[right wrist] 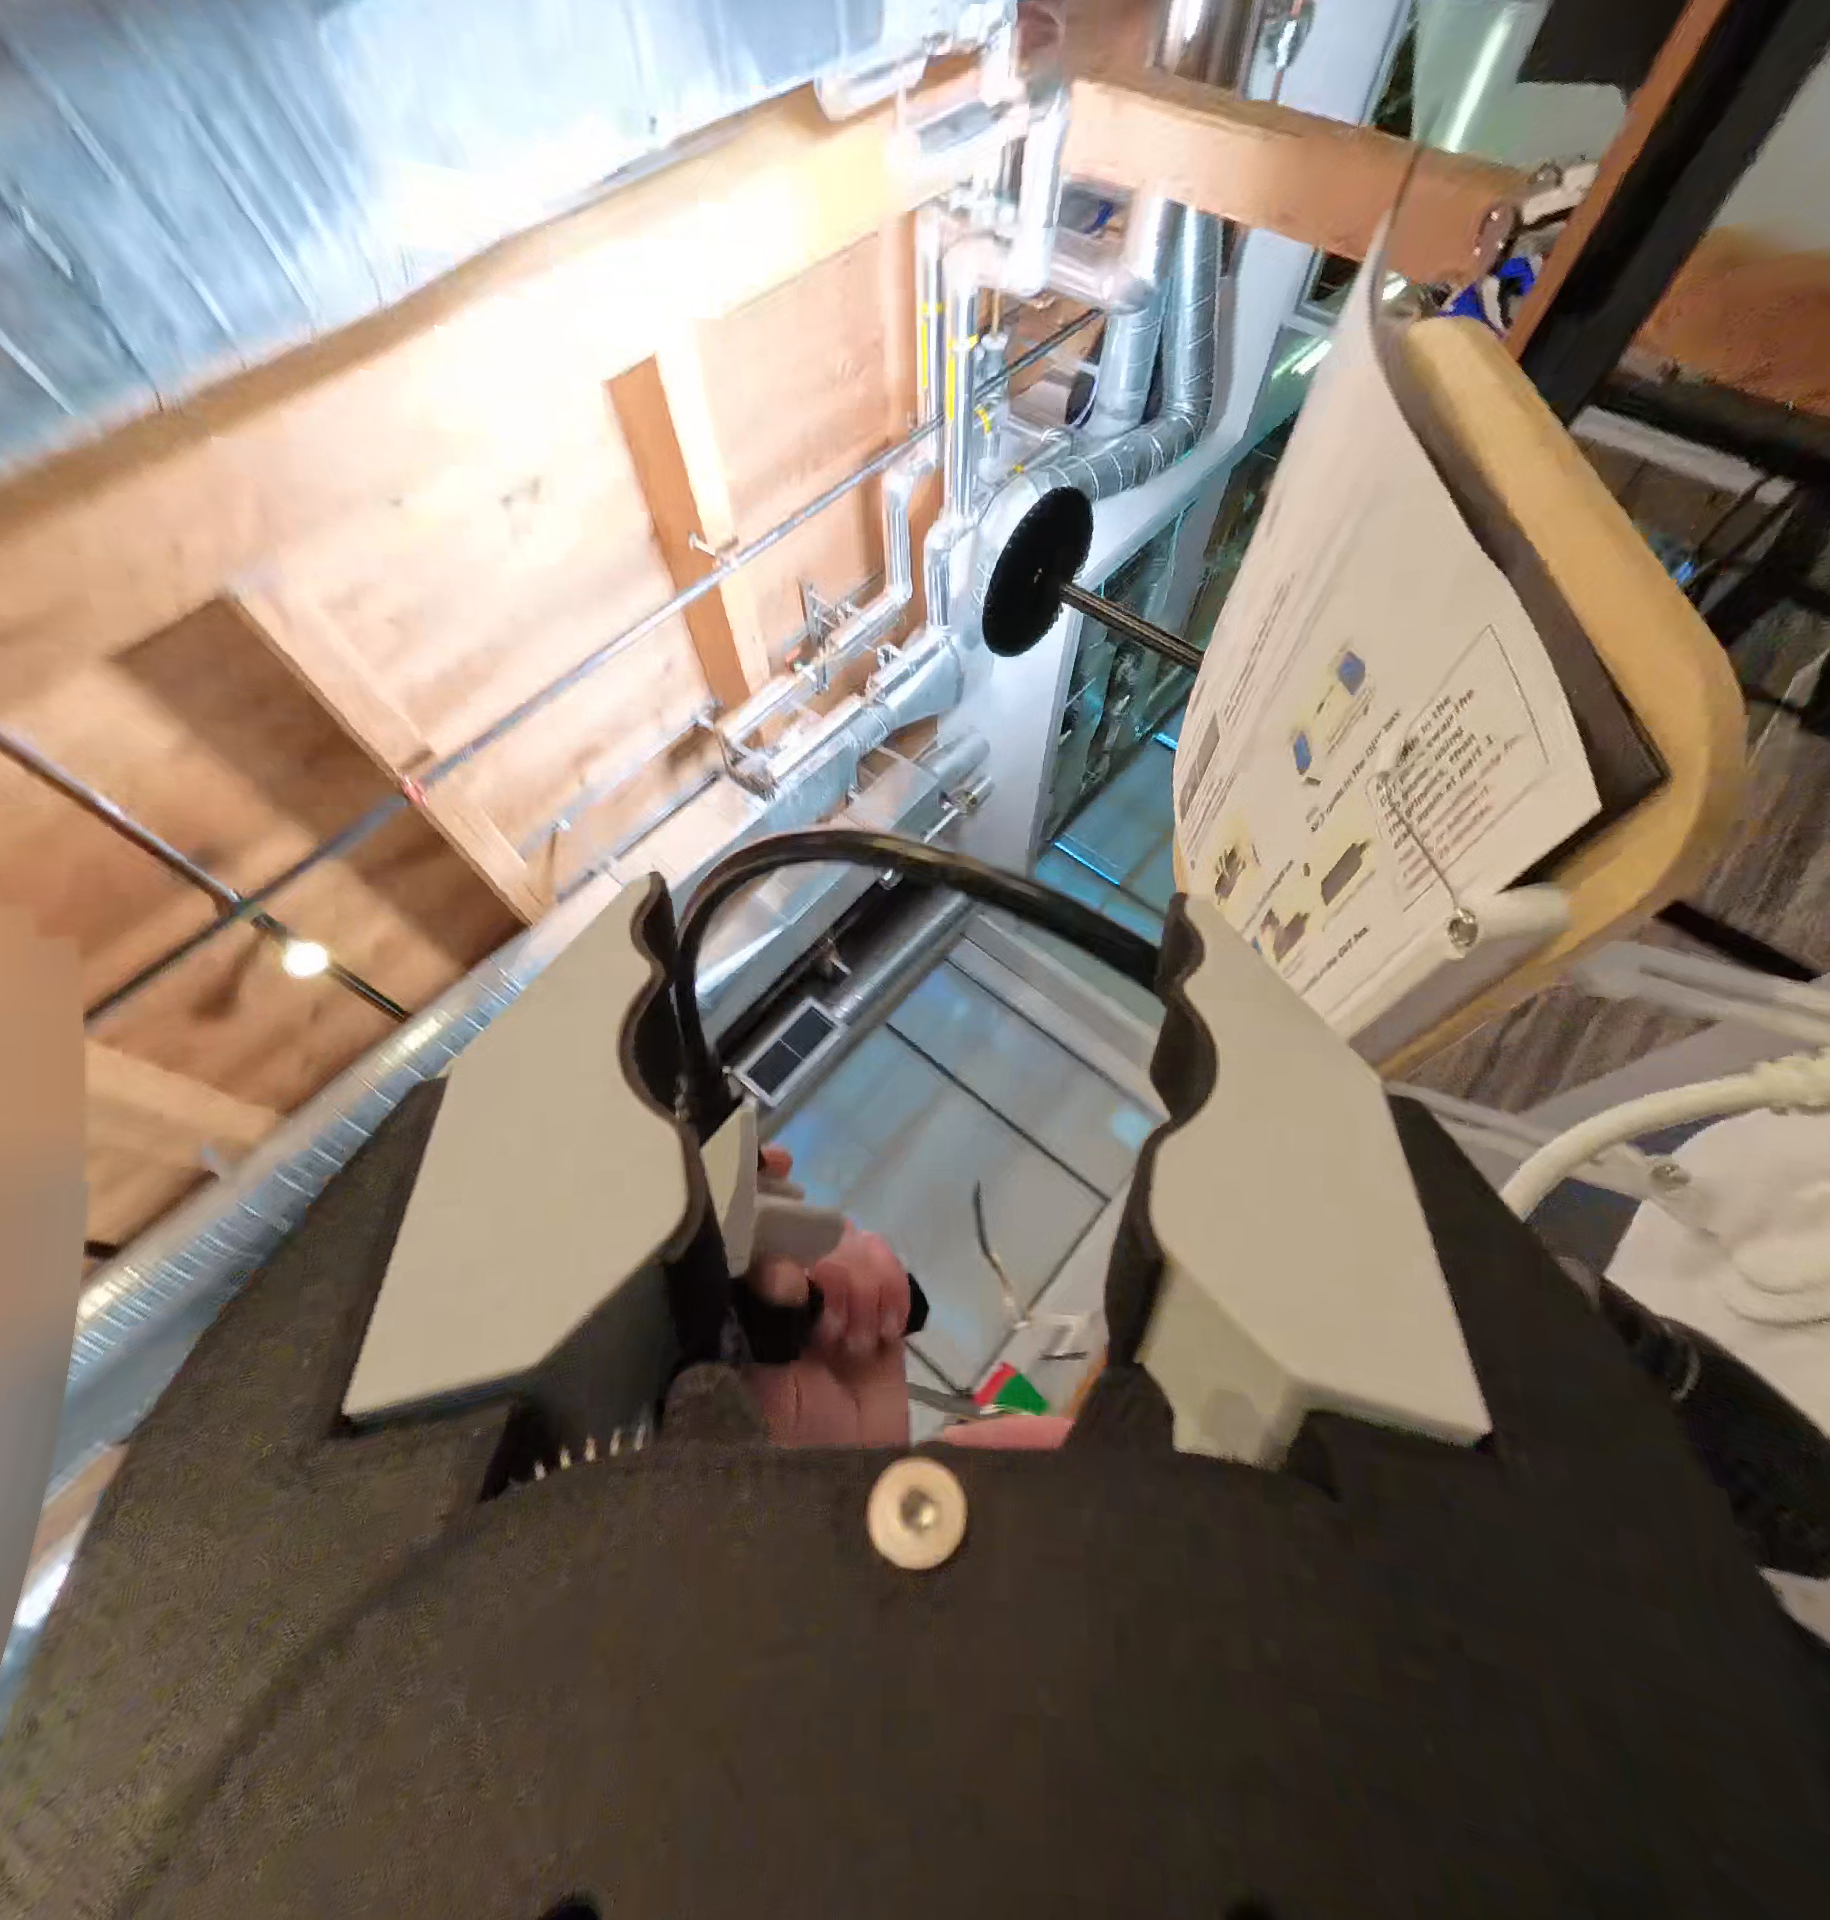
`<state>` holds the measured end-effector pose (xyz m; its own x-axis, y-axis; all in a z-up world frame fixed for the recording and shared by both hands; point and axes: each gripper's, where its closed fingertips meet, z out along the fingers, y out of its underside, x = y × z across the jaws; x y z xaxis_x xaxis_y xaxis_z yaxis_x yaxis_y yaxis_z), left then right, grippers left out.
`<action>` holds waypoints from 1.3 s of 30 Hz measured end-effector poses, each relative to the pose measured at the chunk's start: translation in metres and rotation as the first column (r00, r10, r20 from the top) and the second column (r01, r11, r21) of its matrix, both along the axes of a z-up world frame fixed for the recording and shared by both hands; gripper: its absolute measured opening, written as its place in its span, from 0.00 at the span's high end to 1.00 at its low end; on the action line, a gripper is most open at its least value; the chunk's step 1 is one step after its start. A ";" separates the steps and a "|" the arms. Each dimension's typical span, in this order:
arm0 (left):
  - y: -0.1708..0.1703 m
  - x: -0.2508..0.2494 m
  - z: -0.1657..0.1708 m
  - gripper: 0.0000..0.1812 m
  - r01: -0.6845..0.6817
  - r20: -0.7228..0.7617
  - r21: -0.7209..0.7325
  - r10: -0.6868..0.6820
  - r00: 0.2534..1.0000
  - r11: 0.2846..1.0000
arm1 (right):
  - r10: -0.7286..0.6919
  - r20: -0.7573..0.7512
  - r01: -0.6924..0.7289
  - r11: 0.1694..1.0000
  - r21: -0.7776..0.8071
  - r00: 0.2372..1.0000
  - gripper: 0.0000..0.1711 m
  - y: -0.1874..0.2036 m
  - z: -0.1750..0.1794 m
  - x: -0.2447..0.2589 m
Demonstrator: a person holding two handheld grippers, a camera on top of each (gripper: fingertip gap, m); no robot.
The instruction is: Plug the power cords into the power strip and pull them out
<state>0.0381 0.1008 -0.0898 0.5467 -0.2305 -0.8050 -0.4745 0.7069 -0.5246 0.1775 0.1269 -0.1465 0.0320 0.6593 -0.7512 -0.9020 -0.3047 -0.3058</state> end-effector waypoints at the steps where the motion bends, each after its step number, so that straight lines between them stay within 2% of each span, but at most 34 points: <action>1: -0.004 0.005 0.000 0.86 -0.006 -0.009 0.037 0.007 1.000 0.999 | 0.036 -0.016 -0.036 0.999 -0.019 0.999 0.47 0.002 -0.002 -0.002; 4: -0.010 0.016 -0.001 0.87 -0.067 -0.011 0.100 0.069 0.998 0.993 | 0.042 0.048 -0.039 0.998 -0.053 0.998 0.44 -0.006 -0.005 -0.010; 6: -0.009 0.022 -0.005 0.87 -0.080 -0.016 0.098 0.082 0.996 0.992 | -0.095 0.076 0.099 0.993 -0.058 0.993 0.49 -0.022 -0.008 0.011; 8: -0.005 0.024 -0.009 0.86 -0.098 -0.011 0.077 0.099 0.995 0.992 | -0.212 0.146 0.221 0.974 -0.047 0.966 0.48 -0.040 -0.011 0.035; 9: -0.004 0.026 -0.010 0.86 -0.104 -0.010 0.075 0.105 0.994 0.992 | -0.236 0.170 0.245 0.969 -0.033 0.957 0.52 -0.049 -0.010 0.042; 10: -0.004 0.027 -0.011 0.86 -0.100 -0.006 0.072 0.101 0.995 0.992 | -0.190 0.169 0.193 0.981 -0.004 0.967 0.59 -0.057 -0.003 0.039; 13: -0.010 0.035 -0.012 0.86 -0.083 -0.007 0.085 0.084 0.996 0.993 | 0.010 0.223 -0.005 1.000 -0.024 0.975 0.49 -0.070 0.005 -0.002; 16: -0.022 0.044 -0.014 0.86 -0.066 -0.018 0.122 0.068 0.997 0.990 | 0.022 0.119 -0.012 0.996 -0.086 0.993 0.39 -0.053 -0.004 -0.002; 19: -0.033 0.057 -0.022 0.86 -0.049 -0.076 0.167 0.062 0.995 0.985 | 0.021 -0.040 -0.025 0.994 -0.103 0.999 0.41 -0.029 -0.014 0.020; 23: -0.051 0.080 -0.041 0.87 0.036 -0.165 0.242 0.004 0.986 0.970 | -0.003 -0.057 -0.005 0.991 -0.130 0.998 0.42 -0.007 -0.019 0.033; 24: -0.056 0.087 -0.048 0.87 0.067 -0.197 0.249 -0.017 0.980 0.966 | 0.005 -0.084 -0.016 0.992 -0.125 0.996 0.46 -0.004 -0.017 0.037; 25: -0.058 0.092 -0.055 0.87 0.072 -0.219 0.254 -0.015 0.976 0.964 | 0.005 -0.083 -0.013 0.995 -0.101 0.997 0.56 -0.004 -0.013 0.041; 26: -0.058 0.096 -0.061 0.87 0.078 -0.239 0.252 -0.016 0.971 0.965 | 0.002 -0.053 -0.007 0.996 -0.091 0.999 0.64 -0.004 -0.011 0.042; 30: -0.059 0.101 -0.073 0.87 0.118 -0.284 0.240 -0.046 0.958 0.964 | -0.007 0.065 0.012 0.997 -0.073 0.998 0.85 -0.006 -0.007 0.047; 34: -0.061 0.104 -0.083 0.87 0.160 -0.329 0.194 -0.090 0.940 0.968 | -0.047 0.275 0.064 0.996 -0.055 0.960 0.92 -0.007 -0.006 0.048; 39: -0.061 0.100 -0.091 0.87 0.202 -0.392 0.077 -0.157 0.907 0.976 | -0.044 0.524 0.070 0.997 -0.029 0.851 0.96 -0.007 -0.005 0.036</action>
<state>0.1378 0.0399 -0.1809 0.1508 -0.1905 -0.9700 -0.4813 0.8429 -0.2403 0.2135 0.1204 -0.1513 0.4645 0.6100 -0.6420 -0.6293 -0.2827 -0.7239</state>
